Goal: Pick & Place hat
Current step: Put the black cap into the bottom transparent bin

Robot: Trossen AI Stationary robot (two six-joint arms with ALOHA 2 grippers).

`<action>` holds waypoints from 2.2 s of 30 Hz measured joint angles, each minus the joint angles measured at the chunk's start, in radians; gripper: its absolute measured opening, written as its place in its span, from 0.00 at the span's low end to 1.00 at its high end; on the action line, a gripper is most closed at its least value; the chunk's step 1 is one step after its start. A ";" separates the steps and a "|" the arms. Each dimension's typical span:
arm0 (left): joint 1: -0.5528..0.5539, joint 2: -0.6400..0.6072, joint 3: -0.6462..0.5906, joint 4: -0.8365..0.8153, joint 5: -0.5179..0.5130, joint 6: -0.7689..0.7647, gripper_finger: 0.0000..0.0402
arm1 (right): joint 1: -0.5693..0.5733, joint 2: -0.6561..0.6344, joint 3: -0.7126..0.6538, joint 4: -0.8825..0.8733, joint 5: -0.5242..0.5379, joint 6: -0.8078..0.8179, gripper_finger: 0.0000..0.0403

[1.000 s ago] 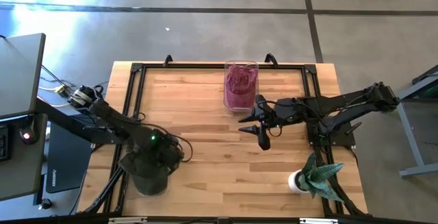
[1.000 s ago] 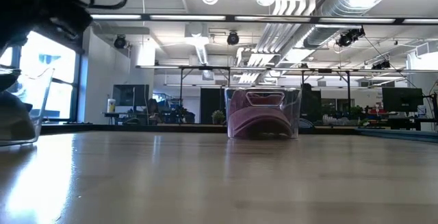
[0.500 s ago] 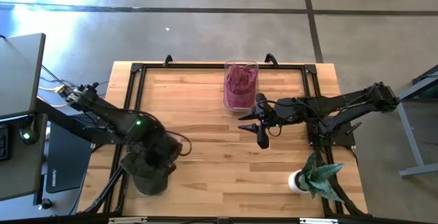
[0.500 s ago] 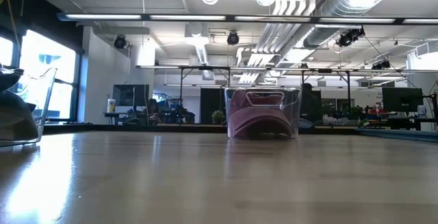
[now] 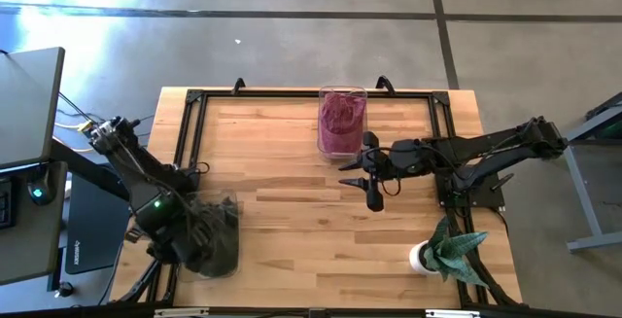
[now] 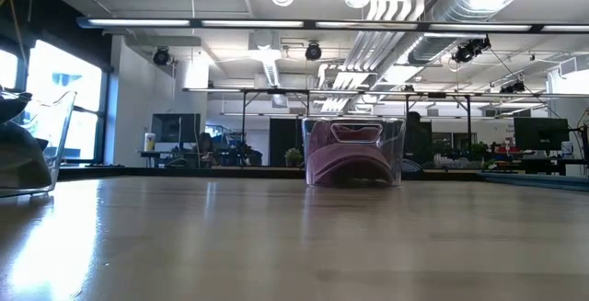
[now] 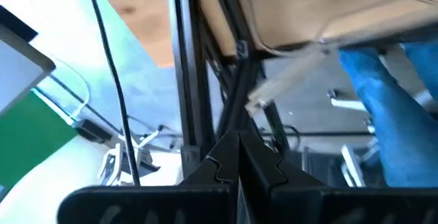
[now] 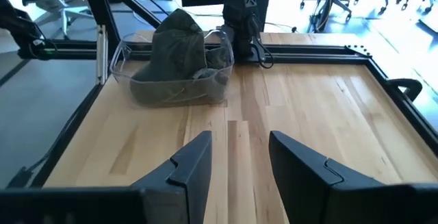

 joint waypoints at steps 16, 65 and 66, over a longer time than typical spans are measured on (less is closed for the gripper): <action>-0.004 -0.002 -0.395 0.027 -0.203 0.089 0.00 | 0.000 0.000 0.000 0.014 -0.058 0.042 0.35; -0.043 -0.199 -0.700 0.225 -0.781 -0.145 0.00 | 0.000 0.000 0.000 0.219 0.046 0.150 0.35; -0.043 -0.196 -0.708 0.235 -0.786 -0.145 0.00 | 0.000 0.000 0.000 0.219 0.046 0.150 0.35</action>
